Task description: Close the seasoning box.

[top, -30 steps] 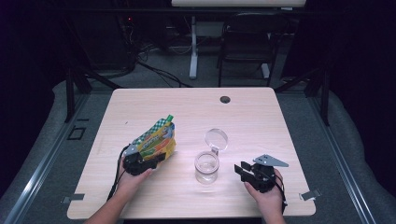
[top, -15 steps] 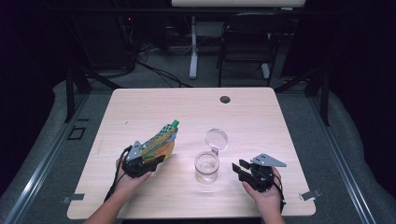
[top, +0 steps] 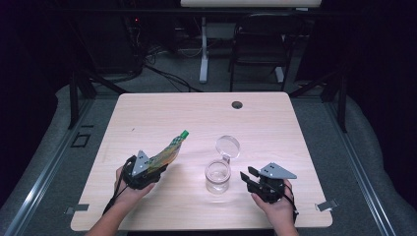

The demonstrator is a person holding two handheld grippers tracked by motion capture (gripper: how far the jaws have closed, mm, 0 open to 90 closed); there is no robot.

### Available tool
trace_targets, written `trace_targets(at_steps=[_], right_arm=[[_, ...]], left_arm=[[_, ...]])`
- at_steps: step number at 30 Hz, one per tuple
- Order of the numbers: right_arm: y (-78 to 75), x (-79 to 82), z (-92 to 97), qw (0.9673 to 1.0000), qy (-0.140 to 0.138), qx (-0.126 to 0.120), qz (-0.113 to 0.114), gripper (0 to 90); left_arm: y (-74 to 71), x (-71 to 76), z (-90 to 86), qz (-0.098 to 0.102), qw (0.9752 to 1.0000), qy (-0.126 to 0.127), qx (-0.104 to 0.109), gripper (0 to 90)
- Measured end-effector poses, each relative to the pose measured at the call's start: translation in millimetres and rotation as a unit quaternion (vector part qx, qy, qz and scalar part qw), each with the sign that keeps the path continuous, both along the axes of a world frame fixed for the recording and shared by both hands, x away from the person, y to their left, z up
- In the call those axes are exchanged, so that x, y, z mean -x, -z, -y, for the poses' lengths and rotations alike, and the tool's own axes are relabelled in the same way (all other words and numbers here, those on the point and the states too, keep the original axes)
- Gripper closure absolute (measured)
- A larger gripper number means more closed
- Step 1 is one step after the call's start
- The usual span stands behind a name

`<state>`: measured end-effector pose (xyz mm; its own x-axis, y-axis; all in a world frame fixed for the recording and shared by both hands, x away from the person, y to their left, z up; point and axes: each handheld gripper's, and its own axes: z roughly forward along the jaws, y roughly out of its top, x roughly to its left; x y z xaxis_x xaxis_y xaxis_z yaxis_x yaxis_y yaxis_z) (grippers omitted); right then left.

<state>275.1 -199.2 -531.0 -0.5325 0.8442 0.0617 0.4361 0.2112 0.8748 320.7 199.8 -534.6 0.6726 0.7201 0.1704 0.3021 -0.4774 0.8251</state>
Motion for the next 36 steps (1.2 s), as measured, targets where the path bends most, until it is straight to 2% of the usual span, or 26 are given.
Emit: trace_targets(at_steps=[5,6,7,11,13,16,18,20,22,25,31,33,35,36], right_arm=[[-7.8,3.5,-4.1,0.9999,-0.015,0.000,-0.003,61.3],[-10.9,5.0,-5.1,0.9998,-0.020,0.007,-0.003,60.5],[-14.1,6.3,-7.4,0.9998,-0.021,0.005,0.004,60.1],[-36.3,10.3,-11.7,0.9993,-0.033,-0.008,0.012,57.1],[-46.8,10.7,-14.7,0.9989,-0.046,-0.006,0.011,57.1],[-60.2,8.9,-22.3,0.9982,-0.057,0.005,0.019,58.3],[-69.3,4.7,-28.2,0.9973,-0.071,0.002,0.018,58.6],[-76.9,-0.3,-34.5,0.9961,-0.083,0.003,0.028,58.9],[-81.6,-5.6,-41.6,0.9948,-0.094,0.014,0.036,59.3],[-81.9,-14.0,-51.3,0.9933,-0.104,0.029,0.041,60.3],[-71.6,-27.4,-61.7,0.9913,-0.119,0.035,0.042,62.4],[-67.5,-28.2,-62.9,0.9912,-0.122,0.032,0.041,62.8],[-63.9,-27.2,-64.2,0.9898,-0.129,0.046,0.039,62.8],[-62.6,-26.5,-64.6,0.9896,-0.130,0.044,0.042,62.7]], left_arm=[[-2.7,3.0,-0.1,0.012,0.9998,0.001,-0.018,57.2],[-2.9,3.6,0.4,0.014,0.9997,0.002,-0.022,57.2],[-3.5,4.4,0.5,0.016,0.9995,0.003,-0.029,57.2],[-4.4,7.0,2.0,0.023,0.9992,0.001,-0.033,57.2],[-5.1,7.8,2.8,0.025,0.9989,0.001,-0.039,57.2],[-5.7,8.9,3.7,0.029,0.9986,0.000,-0.045,57.2],[-6.0,9.9,4.4,0.032,0.9982,0.001,-0.050,57.2],[-6.5,10.9,5.3,0.034,0.9977,0.003,-0.058,57.2],[-6.0,11.5,6.5,0.039,0.9973,0.005,-0.063,57.2],[-4.9,12.6,8.6,0.039,0.9967,0.007,-0.071,57.2],[-2.2,15.1,13.0,0.035,0.9957,0.014,-0.085,57.3],[-0.6,15.9,15.7,0.037,0.9946,0.014,-0.095,57.2],[0.0,16.6,18.1,0.040,0.9934,0.014,-0.107,57.2],[0.5,17.0,19.6,0.043,0.9926,0.015,-0.113,57.2]])
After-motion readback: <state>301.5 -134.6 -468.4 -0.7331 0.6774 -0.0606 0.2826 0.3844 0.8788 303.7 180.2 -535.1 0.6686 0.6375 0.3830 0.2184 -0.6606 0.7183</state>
